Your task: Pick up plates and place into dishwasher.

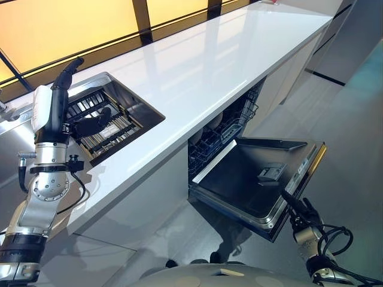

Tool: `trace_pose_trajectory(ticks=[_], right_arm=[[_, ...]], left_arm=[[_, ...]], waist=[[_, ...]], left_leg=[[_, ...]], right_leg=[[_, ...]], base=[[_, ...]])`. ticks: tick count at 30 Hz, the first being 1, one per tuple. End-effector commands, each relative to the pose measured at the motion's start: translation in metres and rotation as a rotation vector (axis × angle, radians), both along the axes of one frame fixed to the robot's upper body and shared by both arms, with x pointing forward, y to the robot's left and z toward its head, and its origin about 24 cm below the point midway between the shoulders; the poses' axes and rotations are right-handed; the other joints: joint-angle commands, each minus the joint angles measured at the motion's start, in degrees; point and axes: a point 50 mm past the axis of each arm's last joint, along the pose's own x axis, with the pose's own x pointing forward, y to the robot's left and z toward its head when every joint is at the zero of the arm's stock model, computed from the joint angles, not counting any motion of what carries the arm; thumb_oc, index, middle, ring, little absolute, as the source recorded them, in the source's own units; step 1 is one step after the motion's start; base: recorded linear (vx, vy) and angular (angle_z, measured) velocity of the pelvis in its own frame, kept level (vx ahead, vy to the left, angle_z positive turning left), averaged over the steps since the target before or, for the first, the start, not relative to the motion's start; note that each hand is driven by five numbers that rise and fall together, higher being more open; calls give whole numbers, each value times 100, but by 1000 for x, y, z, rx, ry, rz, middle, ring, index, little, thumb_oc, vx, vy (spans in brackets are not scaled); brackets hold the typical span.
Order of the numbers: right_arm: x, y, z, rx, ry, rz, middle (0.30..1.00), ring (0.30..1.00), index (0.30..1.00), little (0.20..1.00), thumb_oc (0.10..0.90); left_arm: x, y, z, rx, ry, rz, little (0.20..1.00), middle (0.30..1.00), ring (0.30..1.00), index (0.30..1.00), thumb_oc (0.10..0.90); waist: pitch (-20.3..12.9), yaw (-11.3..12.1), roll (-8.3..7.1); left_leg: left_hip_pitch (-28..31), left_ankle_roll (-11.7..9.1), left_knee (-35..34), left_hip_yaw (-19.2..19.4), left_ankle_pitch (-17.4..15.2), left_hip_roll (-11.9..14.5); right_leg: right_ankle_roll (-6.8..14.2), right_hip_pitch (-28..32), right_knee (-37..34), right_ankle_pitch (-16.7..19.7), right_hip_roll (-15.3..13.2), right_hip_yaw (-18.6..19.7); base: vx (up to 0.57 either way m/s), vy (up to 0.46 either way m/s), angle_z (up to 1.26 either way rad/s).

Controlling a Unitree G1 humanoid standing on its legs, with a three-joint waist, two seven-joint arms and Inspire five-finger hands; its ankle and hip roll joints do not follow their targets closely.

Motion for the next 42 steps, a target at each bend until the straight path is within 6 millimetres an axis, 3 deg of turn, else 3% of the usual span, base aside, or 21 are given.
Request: trace_pose_trajectory(ticks=[1,10,17,19,21,25,28,30,34,42], right_arm=[[40,4,20,28,-132,156,900,900,900,900,800],[39,17,12,221,-174,320,900,900,900,900,800],[57,38,26,299,-295,455,900,900,900,900,800],[64,34,34,205,-313,429,900,900,900,900,800],[76,24,54,-42,-316,383,900,900,900,900,800],[97,17,126,-607,-448,260,900,900,900,900,800],[92,18,161,-802,-562,106,900,900,900,900,800],[87,13,168,-845,-589,38,900,900,900,900,800],[75,-12,162,-790,-538,-66,900,900,900,900,800],[50,-44,123,-661,-310,-163,900,900,900,900,800]], left_arm=[[3,8,45,-32,-225,13,900,900,900,900,800],[5,-1,40,-25,-211,-38,900,900,900,900,800],[6,-3,37,-33,-200,-56,900,900,900,900,800],[6,-4,34,-29,-197,-57,900,900,900,900,800],[5,-5,33,-32,-196,-46,900,900,900,900,800],[1,-2,26,-55,-200,-6,900,900,900,900,800],[-4,0,16,-66,-200,24,900,900,900,900,800],[-7,3,13,-73,-200,35,900,900,900,900,800],[-11,8,14,-83,-200,40,900,900,900,900,800],[-10,10,20,-77,-196,29,900,900,900,900,800]], waist=[[-203,89,233],[-243,235,162],[-306,260,167],[-307,260,165],[-299,244,172],[-242,140,226],[-212,65,294],[-196,39,328],[-203,6,329],[-204,-30,290]], left_leg=[[-125,192,187,-38,-627,-216],[-68,165,187,-21,-638,-244],[-118,79,112,-20,-531,-180],[-114,88,121,-29,-540,-191],[-105,98,120,-33,-546,-194],[-81,127,114,-25,-546,-198],[-65,165,102,-20,-564,-216],[-58,181,97,-14,-578,-225],[-66,176,88,6,-602,-237],[-102,161,68,37,-592,-235]], right_leg=[[186,-109,823,-931,291,-144],[175,80,467,-796,304,-299],[167,45,537,-851,272,-437],[161,56,538,-860,265,-446],[157,66,551,-870,259,-443],[166,46,619,-883,244,-407],[184,17,654,-894,241,-368],[195,3,671,-904,233,-358],[223,-5,645,-901,218,-353],[233,-28,583,-852,227,-351]], base=[[26,-1,-4],[7,-5,0],[0,0,0],[0,0,0],[0,0,0],[1,34,-1],[-15,57,0],[-24,56,2],[-21,23,4],[-8,-6,-3]])
